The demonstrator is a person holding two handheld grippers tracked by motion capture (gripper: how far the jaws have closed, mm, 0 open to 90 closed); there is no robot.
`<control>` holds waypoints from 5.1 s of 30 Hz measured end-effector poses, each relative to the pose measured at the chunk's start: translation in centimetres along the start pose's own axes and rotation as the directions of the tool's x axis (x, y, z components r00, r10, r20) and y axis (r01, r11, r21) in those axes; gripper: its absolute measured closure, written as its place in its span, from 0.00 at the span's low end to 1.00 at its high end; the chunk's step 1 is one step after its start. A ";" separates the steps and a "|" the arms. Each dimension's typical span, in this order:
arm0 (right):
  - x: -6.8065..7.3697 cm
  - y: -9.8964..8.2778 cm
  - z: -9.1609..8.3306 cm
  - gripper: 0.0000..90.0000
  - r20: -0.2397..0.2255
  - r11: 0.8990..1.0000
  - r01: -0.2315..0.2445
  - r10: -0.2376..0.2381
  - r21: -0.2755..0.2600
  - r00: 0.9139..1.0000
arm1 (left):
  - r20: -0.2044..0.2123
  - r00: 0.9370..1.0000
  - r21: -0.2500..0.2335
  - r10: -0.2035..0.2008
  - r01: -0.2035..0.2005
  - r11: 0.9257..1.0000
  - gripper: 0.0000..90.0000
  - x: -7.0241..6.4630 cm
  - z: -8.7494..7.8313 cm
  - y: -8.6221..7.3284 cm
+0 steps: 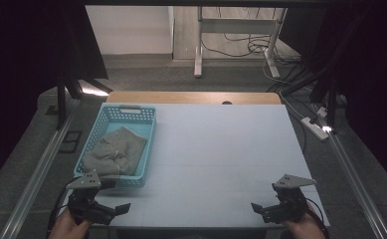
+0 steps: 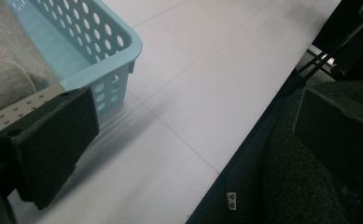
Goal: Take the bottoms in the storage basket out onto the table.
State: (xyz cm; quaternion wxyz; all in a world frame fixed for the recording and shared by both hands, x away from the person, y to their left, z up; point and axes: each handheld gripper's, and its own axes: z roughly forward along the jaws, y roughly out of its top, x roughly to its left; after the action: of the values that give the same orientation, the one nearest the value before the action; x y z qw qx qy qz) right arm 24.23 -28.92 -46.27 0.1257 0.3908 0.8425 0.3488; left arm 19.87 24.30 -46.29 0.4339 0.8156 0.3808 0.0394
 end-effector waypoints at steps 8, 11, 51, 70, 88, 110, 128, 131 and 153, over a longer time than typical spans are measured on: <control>0.0 0.0 0.0 0.00 0.000 1.000 0.005 -0.005 0.006 1.000 | -0.012 1.000 -0.013 0.011 -0.011 1.000 0.00 0.0 0.4 1.0; 0.0 0.0 0.1 0.00 0.000 1.000 0.004 -0.004 0.008 1.000 | -0.019 0.999 -0.005 0.033 -0.033 0.999 0.00 -0.1 0.6 1.4; -0.1 0.0 0.2 0.00 -0.011 1.000 0.001 -0.001 0.015 1.000 | -0.098 0.995 0.011 -0.001 0.002 1.000 0.01 3.8 3.0 5.1; -0.2 0.0 0.2 0.00 -0.018 1.000 -0.006 0.007 0.015 1.000 | -0.134 0.991 0.051 -0.024 0.031 0.998 0.01 6.6 3.9 6.6; -0.2 0.0 0.2 0.00 -0.021 1.000 -0.007 0.007 0.017 1.000 | -0.200 0.976 0.052 -0.086 0.098 0.994 0.00 9.8 3.3 8.2; -0.1 0.1 0.2 0.00 -0.023 1.000 -0.007 0.007 0.023 1.000 | -0.289 0.943 0.130 -0.168 0.212 0.969 0.00 14.8 2.8 8.3; -0.1 0.1 0.3 0.00 -0.026 0.999 0.009 -0.008 0.030 1.000 | -0.313 0.936 0.281 -0.161 0.253 0.926 0.00 16.4 5.7 8.0; 0.0 0.1 0.3 0.00 -0.025 0.999 0.011 -0.010 0.032 1.000 | -0.315 0.934 0.298 -0.170 0.268 0.916 0.00 16.8 6.1 8.0; 0.0 0.1 0.4 0.00 -0.026 0.999 0.019 -0.018 0.043 1.000 | -0.402 0.914 0.472 -0.049 0.253 0.845 0.15 17.0 8.9 8.2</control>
State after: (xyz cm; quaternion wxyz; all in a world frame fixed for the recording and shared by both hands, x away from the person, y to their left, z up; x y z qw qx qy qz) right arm 24.46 -28.64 -46.51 0.1098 0.3812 0.8549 0.3342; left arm 40.19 26.63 -50.30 0.1214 0.8454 0.5171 0.0562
